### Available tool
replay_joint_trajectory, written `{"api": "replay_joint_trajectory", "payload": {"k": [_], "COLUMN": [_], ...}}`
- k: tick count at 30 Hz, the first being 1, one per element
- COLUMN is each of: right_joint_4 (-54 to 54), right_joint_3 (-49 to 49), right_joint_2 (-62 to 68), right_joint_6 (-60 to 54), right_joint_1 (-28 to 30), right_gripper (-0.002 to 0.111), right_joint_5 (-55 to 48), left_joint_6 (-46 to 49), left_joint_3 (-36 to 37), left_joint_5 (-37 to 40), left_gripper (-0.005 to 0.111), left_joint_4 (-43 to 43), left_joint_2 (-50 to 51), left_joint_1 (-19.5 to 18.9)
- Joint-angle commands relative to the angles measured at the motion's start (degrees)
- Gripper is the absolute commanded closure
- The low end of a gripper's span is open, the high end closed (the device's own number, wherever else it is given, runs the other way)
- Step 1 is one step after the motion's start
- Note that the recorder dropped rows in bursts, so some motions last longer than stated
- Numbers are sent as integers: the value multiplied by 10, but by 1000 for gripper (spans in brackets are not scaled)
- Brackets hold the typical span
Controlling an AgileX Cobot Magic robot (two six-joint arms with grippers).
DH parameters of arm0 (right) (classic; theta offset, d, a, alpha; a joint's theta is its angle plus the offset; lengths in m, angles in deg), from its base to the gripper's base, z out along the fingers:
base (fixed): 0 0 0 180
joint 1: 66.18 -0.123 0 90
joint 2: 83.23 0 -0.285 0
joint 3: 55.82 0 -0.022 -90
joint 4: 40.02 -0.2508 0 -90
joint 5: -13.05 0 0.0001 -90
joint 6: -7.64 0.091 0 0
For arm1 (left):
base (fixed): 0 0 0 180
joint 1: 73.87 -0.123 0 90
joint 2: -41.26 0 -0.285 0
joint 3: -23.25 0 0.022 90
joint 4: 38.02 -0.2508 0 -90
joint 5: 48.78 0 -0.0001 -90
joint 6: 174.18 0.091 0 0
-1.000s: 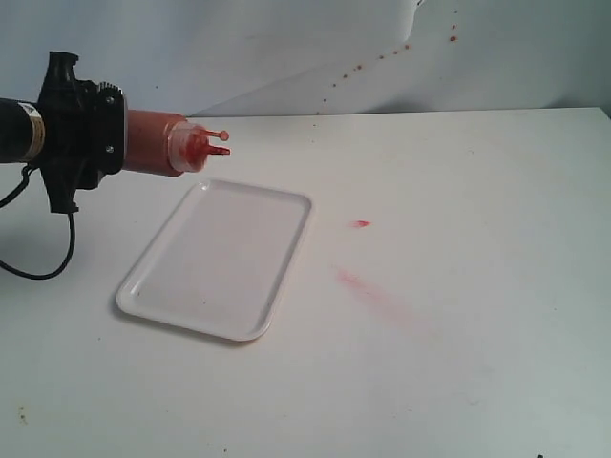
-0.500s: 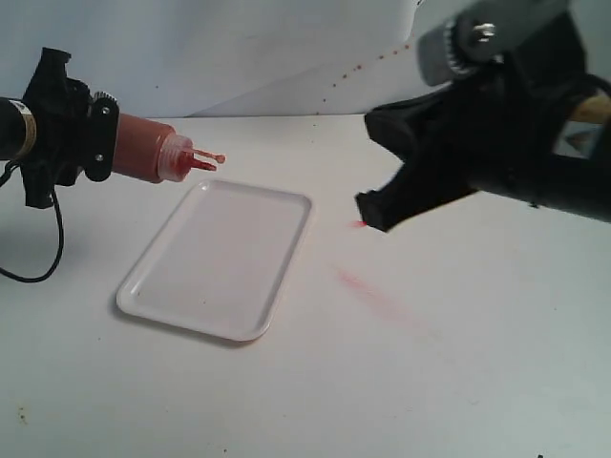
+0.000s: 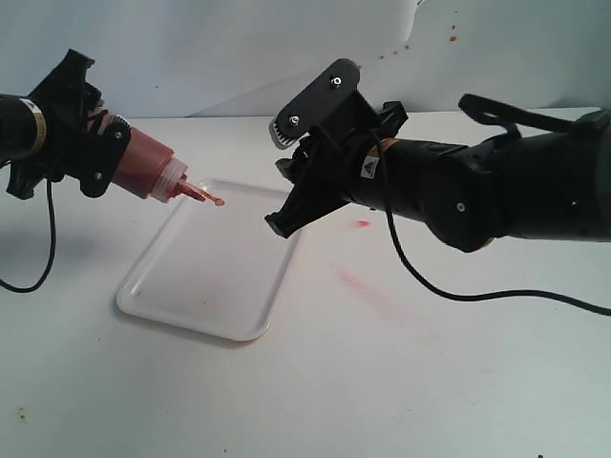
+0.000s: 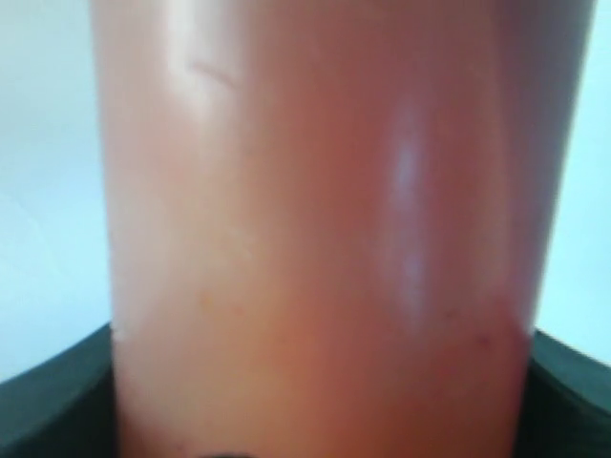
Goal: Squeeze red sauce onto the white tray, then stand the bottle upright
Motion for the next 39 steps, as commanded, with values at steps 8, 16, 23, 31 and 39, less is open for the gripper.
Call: {"api": "replay_joint_trajectory", "payload": {"k": [8, 16, 23, 31, 39], "right_joint_4": [56, 99, 94, 128, 141], "right_joint_3": [-4, -4, -53, -169, -253], "right_joint_2": [66, 118, 178, 243, 288], "right_joint_6": [105, 104, 123, 173, 179], "right_joint_1": [-18, -57, -64, -64, -88], "right_gripper": [3, 3, 3, 3, 3], "right_joint_5": [128, 275, 267, 218, 173], "left_joint_6": [31, 52, 74, 79, 91], "left_joint_3": [-3, -3, -3, -3, -3], "left_joint_5": [32, 43, 40, 39, 33], "left_gripper": [107, 107, 107, 107, 107], "left_joint_4": [11, 11, 11, 11, 11], "left_joint_2": [-13, -13, -13, -13, -13], "left_joint_1": [34, 34, 34, 34, 34]}}
